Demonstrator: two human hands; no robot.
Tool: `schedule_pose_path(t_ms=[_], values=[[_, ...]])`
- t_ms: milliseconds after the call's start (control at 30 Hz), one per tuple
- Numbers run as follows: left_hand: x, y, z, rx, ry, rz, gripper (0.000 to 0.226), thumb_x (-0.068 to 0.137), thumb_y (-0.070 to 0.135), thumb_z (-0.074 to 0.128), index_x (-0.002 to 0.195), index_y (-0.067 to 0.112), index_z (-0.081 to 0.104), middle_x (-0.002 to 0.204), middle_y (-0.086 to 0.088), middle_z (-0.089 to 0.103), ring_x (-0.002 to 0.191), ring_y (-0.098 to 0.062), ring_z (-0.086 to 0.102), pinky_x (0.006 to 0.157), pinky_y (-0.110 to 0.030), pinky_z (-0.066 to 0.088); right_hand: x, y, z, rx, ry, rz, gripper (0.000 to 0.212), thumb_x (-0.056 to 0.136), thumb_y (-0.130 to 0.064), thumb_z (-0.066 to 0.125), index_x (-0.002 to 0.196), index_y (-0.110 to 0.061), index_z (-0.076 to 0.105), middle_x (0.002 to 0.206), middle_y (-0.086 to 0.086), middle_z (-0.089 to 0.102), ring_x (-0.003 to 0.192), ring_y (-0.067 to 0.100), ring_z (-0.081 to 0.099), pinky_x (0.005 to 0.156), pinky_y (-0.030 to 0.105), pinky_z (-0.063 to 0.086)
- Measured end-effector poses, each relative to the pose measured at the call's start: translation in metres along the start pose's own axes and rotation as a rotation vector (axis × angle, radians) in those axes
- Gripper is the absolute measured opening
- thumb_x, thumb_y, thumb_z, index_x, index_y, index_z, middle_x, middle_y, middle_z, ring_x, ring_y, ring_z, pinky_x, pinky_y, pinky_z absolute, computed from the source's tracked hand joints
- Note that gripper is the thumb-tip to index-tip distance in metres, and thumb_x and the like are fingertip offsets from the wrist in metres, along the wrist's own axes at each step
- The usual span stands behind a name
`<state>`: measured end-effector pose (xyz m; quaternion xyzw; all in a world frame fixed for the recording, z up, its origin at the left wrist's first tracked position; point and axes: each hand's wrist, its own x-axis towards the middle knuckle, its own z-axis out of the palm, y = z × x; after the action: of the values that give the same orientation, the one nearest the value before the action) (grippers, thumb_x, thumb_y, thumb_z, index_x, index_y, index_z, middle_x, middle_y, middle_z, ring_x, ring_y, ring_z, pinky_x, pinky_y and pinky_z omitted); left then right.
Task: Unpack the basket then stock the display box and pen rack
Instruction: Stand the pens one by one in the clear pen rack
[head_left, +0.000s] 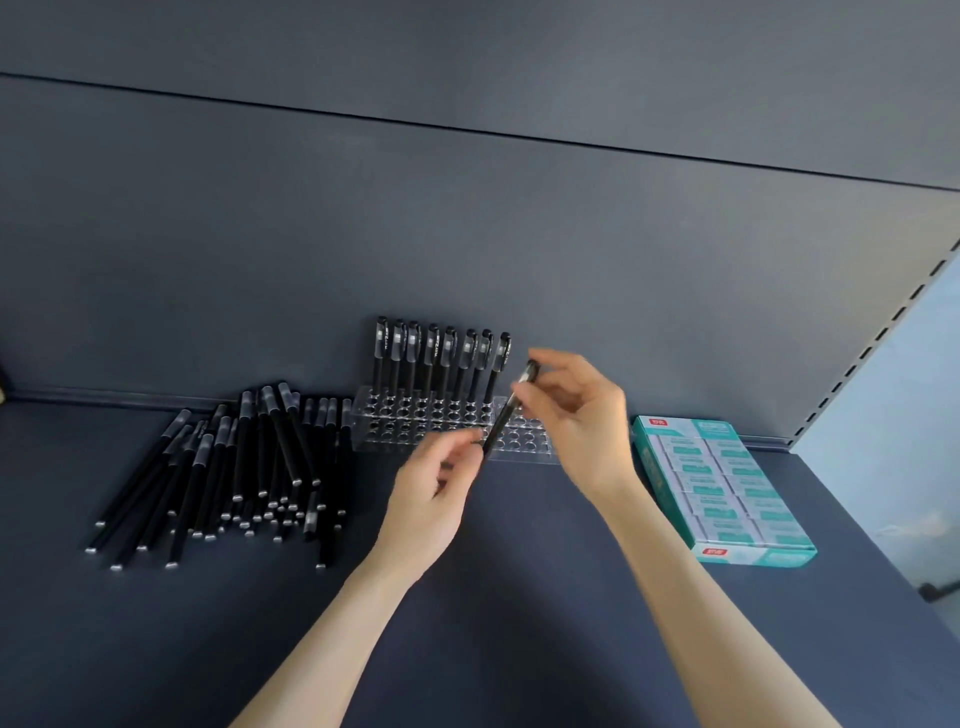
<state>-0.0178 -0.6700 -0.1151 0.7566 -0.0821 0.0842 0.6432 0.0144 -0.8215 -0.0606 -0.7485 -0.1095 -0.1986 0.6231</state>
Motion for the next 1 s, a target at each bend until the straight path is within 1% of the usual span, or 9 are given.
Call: schedule_pose_path(t_ms=[67, 133, 233, 333, 500, 700, 767, 900, 1000], values=[[0.001, -0.004, -0.003, 0.304, 0.152, 0.176, 0.021, 0.093, 0.012, 0.057, 0.112, 0.017, 0.065, 0.11, 0.004, 0.059, 0.101, -0.015, 0.056, 0.092, -0.023, 0.04, 0.01, -0.005, -0.008, -0.041, 0.146, -0.073, 0.032, 0.081, -0.011, 0.071, 0.092, -0.038, 0.059, 0.075, -0.012, 0.07, 0.072, 0.013, 0.069, 0.073, 0.025, 0.054], [0.007, -0.007, -0.005, 0.613, 0.197, 0.322, 0.029, 0.088, 0.012, 0.065, 0.117, 0.009, 0.064, 0.116, -0.006, 0.058, 0.109, -0.028, 0.054, 0.098, -0.037, 0.037, 0.022, -0.01, -0.014, -0.103, 0.224, -0.155, 0.032, 0.082, -0.012, 0.07, 0.09, -0.04, 0.056, 0.073, -0.017, 0.068, 0.072, 0.005, 0.066, 0.071, 0.016, 0.05], [0.017, -0.01, -0.007, 0.917, 0.093, 0.45, 0.039, 0.085, 0.021, 0.068, 0.123, 0.011, 0.062, 0.124, -0.014, 0.057, 0.119, -0.035, 0.052, 0.108, -0.055, 0.027, 0.035, -0.011, -0.014, -0.176, 0.256, -0.215, 0.026, 0.084, -0.012, 0.067, 0.094, -0.033, 0.056, 0.075, -0.016, 0.065, 0.072, 0.001, 0.063, 0.069, 0.007, 0.044], [0.026, -0.015, -0.013, 1.07, -0.021, 0.456, 0.043, 0.089, 0.03, 0.063, 0.13, 0.016, 0.058, 0.129, -0.013, 0.054, 0.126, -0.034, 0.048, 0.111, -0.061, 0.018, 0.04, -0.005, -0.009, -0.217, 0.251, -0.235, 0.019, 0.086, -0.011, 0.065, 0.101, -0.02, 0.058, 0.082, -0.004, 0.066, 0.073, 0.002, 0.062, 0.07, 0.006, 0.043], [0.034, -0.02, -0.017, 1.033, 0.063, 0.495, 0.034, 0.083, 0.026, 0.072, 0.116, 0.024, 0.068, 0.112, -0.004, 0.064, 0.1, -0.031, 0.06, 0.093, -0.052, 0.041, 0.045, 0.002, 0.0, -0.244, 0.235, -0.227, 0.019, 0.087, -0.009, 0.065, 0.105, -0.013, 0.059, 0.084, 0.0, 0.065, 0.073, -0.001, 0.06, 0.07, 0.004, 0.042], [0.045, -0.02, -0.011, 0.808, 0.214, 0.428, 0.018, 0.077, 0.021, 0.079, 0.094, 0.026, 0.076, 0.094, 0.004, 0.066, 0.086, -0.028, 0.059, 0.08, -0.037, 0.031, 0.043, 0.018, 0.008, -0.328, 0.184, -0.204, 0.019, 0.085, -0.006, 0.066, 0.104, -0.008, 0.062, 0.082, -0.011, 0.06, 0.073, -0.01, 0.056, 0.069, 0.003, 0.041], [0.045, -0.021, -0.01, 0.787, 0.227, 0.419, 0.016, 0.077, 0.02, 0.079, 0.091, 0.026, 0.076, 0.093, 0.005, 0.066, 0.084, -0.028, 0.059, 0.08, -0.036, 0.029, 0.042, 0.021, 0.01, -0.371, 0.168, -0.213, 0.019, 0.085, -0.006, 0.066, 0.104, -0.006, 0.062, 0.084, -0.004, 0.062, 0.075, -0.003, 0.057, 0.071, 0.01, 0.047], [0.045, -0.023, -0.008, 0.8, 0.236, 0.406, 0.015, 0.076, 0.02, 0.08, 0.089, 0.025, 0.076, 0.09, 0.004, 0.065, 0.082, -0.028, 0.058, 0.08, -0.037, 0.029, 0.035, 0.028, 0.014, -0.48, 0.103, -0.197, 0.023, 0.086, -0.009, 0.065, 0.109, -0.008, 0.061, 0.088, 0.004, 0.064, 0.076, 0.021, 0.062, 0.076, 0.04, 0.053], [0.045, -0.021, -0.007, 0.802, 0.226, 0.399, 0.015, 0.075, 0.019, 0.08, 0.088, 0.025, 0.076, 0.09, 0.004, 0.065, 0.081, -0.028, 0.058, 0.08, -0.037, 0.03, 0.033, 0.03, 0.014, -0.486, 0.111, -0.18, 0.024, 0.087, -0.008, 0.063, 0.111, -0.01, 0.06, 0.088, 0.004, 0.064, 0.076, 0.022, 0.061, 0.076, 0.045, 0.053]])
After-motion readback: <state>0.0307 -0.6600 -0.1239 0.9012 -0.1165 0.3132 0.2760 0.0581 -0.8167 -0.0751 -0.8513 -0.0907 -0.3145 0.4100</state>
